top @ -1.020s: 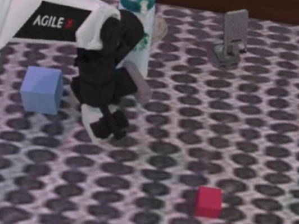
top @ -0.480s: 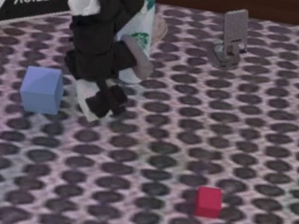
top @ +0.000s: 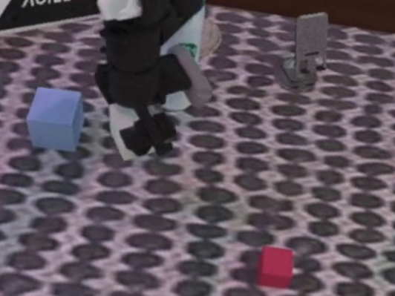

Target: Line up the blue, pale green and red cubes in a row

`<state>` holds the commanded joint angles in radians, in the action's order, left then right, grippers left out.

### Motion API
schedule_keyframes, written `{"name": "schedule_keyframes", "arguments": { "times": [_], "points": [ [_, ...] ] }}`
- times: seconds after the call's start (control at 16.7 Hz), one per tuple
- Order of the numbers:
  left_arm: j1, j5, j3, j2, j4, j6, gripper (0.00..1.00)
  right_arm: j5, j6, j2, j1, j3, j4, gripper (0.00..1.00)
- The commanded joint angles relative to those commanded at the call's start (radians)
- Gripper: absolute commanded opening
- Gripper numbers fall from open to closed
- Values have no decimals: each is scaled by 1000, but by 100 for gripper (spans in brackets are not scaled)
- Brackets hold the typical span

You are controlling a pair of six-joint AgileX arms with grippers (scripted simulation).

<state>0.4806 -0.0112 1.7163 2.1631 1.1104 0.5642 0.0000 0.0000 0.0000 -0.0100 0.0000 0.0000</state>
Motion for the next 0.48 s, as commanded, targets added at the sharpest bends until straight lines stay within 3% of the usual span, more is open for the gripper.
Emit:
{"name": "schedule_keyframes", "arguments": {
  "times": [0.48],
  "points": [
    [331, -2, -48, -69, 28, 116, 0, 0, 0, 0, 0, 0, 0, 100]
  ]
}}
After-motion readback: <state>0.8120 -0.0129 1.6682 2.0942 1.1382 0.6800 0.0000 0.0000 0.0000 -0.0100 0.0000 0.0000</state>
